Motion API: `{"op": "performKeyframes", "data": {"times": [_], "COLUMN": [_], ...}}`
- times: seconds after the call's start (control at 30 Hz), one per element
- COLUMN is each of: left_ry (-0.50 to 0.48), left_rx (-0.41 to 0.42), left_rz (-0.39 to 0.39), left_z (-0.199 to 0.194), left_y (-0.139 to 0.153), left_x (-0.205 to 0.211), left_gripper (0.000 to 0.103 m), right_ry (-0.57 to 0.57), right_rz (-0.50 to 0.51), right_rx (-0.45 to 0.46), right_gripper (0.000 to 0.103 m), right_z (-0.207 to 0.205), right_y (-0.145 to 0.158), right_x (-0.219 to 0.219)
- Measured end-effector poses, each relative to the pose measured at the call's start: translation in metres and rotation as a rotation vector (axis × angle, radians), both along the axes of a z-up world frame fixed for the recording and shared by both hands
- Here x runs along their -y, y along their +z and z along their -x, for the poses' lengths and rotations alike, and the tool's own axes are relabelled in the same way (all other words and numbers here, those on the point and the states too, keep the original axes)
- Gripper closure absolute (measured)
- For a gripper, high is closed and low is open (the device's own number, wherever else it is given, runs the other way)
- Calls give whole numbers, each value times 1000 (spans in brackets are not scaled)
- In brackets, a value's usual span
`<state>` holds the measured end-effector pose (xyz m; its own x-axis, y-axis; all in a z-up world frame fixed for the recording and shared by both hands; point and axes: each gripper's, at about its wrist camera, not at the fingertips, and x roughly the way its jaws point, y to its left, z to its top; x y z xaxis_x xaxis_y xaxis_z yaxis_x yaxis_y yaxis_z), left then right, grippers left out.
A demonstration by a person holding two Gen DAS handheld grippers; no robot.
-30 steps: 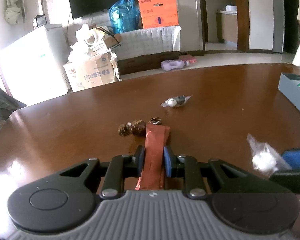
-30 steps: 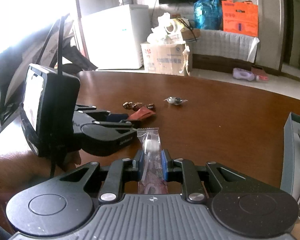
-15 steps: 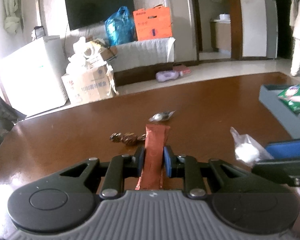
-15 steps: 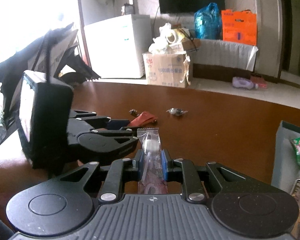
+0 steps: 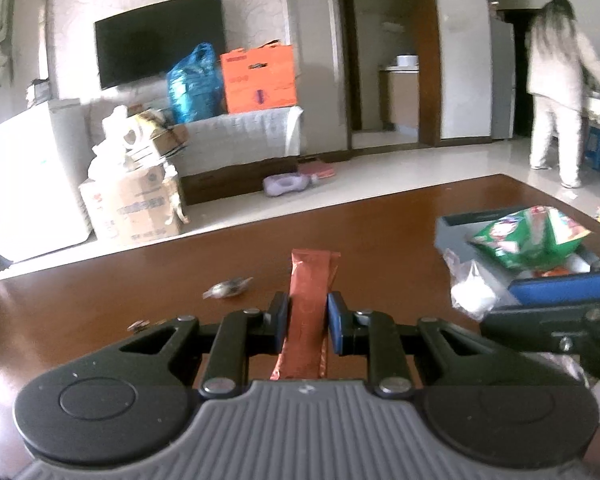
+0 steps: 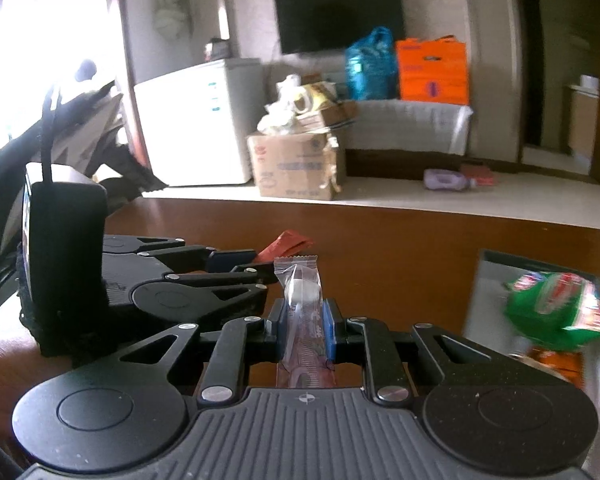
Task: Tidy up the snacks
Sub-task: 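Carry the orange bar and spoon packet over the white box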
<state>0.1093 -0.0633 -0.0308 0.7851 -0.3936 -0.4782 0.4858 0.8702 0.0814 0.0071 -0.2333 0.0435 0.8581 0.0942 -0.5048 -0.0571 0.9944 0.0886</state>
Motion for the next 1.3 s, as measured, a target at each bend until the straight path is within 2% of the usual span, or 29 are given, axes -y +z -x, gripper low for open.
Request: {"op": "performKeyframes", "data": {"times": [0.33, 0.63, 0.93, 1.17, 1.23, 1.3], "left_ry": [-141, -262, -279, -302, -305, -303], "left_rx": [-14, -35, -67, -69, -67, -64], "left_rz": [60, 43, 23, 24, 28, 33], "left_z": [26, 48, 49, 46, 46, 47], "left_y": [6, -10, -33, -37, -36, -38], "left_x": [90, 166, 190, 185, 182, 177], "left_gripper": [84, 84, 84, 84, 84, 79], "right_ry": [-185, -312, -348, -368, -377, -385], "right_rz": [-3, 18, -39, -66, -78, -91], "right_rx": [-5, -70, -125, -126, -122, -115], "right_gripper": [83, 82, 82, 82, 79, 77], "right_z": [39, 43, 27, 26, 28, 29], "right_y": [-4, -26, -49, -53, -53, -52], "right_x": [64, 106, 127, 132, 134, 135]}}
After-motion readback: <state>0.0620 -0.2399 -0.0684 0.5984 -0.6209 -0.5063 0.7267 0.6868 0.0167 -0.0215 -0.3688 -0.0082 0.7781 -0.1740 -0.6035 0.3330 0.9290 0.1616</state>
